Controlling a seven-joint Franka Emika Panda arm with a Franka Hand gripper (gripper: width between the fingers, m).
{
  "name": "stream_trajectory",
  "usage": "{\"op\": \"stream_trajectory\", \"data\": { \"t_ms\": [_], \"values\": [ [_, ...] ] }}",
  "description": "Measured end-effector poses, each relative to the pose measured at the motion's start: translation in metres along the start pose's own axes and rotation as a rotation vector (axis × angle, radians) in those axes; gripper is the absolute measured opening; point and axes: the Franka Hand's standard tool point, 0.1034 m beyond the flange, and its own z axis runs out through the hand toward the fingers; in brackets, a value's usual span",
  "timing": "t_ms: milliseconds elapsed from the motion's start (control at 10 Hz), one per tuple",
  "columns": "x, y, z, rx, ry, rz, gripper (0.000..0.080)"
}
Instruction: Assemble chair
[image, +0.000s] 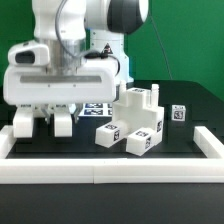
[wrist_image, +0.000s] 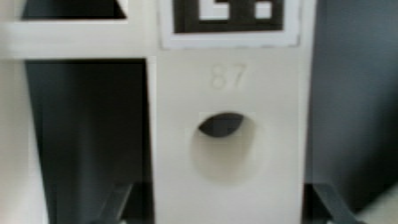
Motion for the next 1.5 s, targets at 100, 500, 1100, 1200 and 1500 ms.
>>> {"op": "stream_trajectory", "data": {
  "t_ms": [100,500,1100,1200,1500],
  "values": [
    [0.002,-0.002,-0.015,0.014,0.008,0.003,0.0288],
    [0.019,-0.027,-0.067,0.055,0.031,0.010,0.0288],
    [0.017,-0.014,-0.061,0.053,0.022,0.044,0.0288],
    [0.014,-0.014,-0.063,0.065,0.003,0.150,0.0288],
    [0.013,-0.028,-0.075,0.077,0.001,0.470,0.0288]
  ]
}}
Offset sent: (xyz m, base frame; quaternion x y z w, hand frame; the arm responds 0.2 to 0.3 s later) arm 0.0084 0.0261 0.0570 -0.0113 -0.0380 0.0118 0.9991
